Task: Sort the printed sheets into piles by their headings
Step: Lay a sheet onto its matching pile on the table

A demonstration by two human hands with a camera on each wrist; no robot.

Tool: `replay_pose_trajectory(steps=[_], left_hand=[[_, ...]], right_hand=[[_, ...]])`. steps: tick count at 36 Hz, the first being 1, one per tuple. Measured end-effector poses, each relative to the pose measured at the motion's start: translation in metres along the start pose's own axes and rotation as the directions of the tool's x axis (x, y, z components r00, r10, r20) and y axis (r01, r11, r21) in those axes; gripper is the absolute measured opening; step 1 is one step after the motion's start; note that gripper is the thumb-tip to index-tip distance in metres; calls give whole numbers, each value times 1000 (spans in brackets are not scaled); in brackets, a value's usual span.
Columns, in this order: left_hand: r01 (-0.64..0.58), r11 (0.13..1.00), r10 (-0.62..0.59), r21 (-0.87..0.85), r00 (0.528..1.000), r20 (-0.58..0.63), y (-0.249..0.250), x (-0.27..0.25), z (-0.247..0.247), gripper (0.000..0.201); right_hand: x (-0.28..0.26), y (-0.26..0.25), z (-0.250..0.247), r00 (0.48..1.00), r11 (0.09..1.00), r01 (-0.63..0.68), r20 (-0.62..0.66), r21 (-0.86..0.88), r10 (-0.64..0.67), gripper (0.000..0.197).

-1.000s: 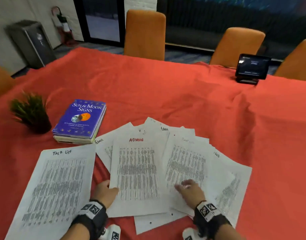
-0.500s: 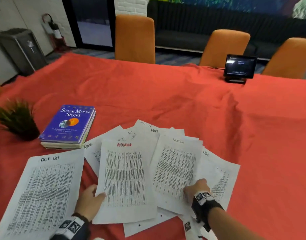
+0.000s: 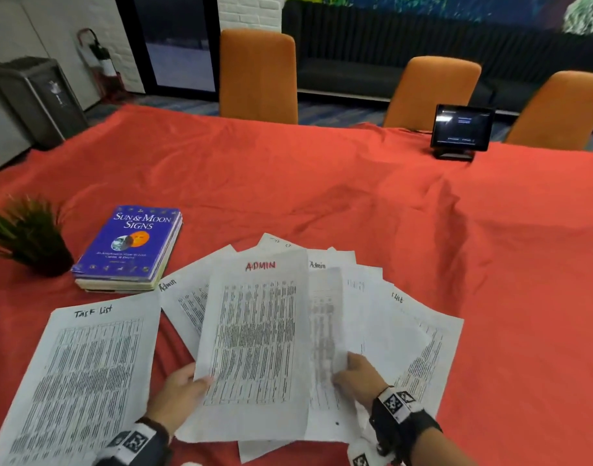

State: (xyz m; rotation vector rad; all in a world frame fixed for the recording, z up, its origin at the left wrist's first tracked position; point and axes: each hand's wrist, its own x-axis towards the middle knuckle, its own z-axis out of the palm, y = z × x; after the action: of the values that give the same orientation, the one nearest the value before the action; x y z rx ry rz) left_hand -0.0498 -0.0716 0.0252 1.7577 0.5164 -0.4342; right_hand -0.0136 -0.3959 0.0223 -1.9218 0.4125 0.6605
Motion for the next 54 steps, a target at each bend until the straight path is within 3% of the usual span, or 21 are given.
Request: replay_pose_trajectory(steps=[3, 6, 11, 14, 16, 19, 21, 24, 28, 31, 35, 40, 47, 54], left_hand=[[16, 991, -21, 133, 999, 33, -12, 6, 0, 24], [41, 980, -38, 196, 999, -17, -17, 3, 1, 23], [110, 991, -100, 81, 988, -114, -18, -7, 2, 28], [93, 996, -93, -5, 990, -110, -16, -15, 2, 41], [111, 993, -114, -36, 989, -96, -16, -19, -1, 46], [164, 986, -163, 8, 984, -74, -22, -20, -8, 39], [172, 983, -168, 63, 983, -70, -23, -22, -12, 27], [180, 978, -168, 104, 979, -117, -29, -25, -17, 15], [214, 974, -202, 72, 969, -140, -38, -26, -20, 13], [215, 973, -203, 77, 969, -144, -44, -26, -18, 16], [205, 977, -192, 66, 968, -164, -40, -27, -13, 20], [201, 978, -189, 54, 965, -181, -34, -30, -12, 18], [193, 980, -180, 58, 968, -177, -36, -32, -13, 17], [186, 980, -171, 69, 968, -185, -39, -32, -12, 16]], right_hand=[[-8, -7, 15, 991, 997, 74, 107, 32, -77, 32], [-14, -15, 29, 975, 991, 112, 182, 79, -125, 27], [-18, -20, 49, 957, 986, 133, 247, 101, -155, 38], [-20, -19, 61, 943, 987, 147, 293, 65, -160, 24], [-20, -18, 65, 934, 987, 155, 320, 49, -162, 25], [-18, -18, 64, 917, 989, 142, 371, 45, -148, 23], [-11, -17, 58, 944, 993, 106, 309, 51, -116, 20], [8, -17, 40, 997, 998, 56, 50, 39, -58, 31], [40, -21, 2, 979, 1000, -17, -204, -21, 12, 42], [64, -23, -28, 951, 993, -83, -303, -83, 54, 59], [88, -32, -60, 944, 947, -144, -326, -286, 45, 77], [111, -47, -74, 947, 816, -173, -321, -552, -17, 95], [138, -60, -80, 964, 743, -174, -264, -646, -4, 108], [147, -61, -77, 974, 766, -154, -224, -624, 13, 92]])
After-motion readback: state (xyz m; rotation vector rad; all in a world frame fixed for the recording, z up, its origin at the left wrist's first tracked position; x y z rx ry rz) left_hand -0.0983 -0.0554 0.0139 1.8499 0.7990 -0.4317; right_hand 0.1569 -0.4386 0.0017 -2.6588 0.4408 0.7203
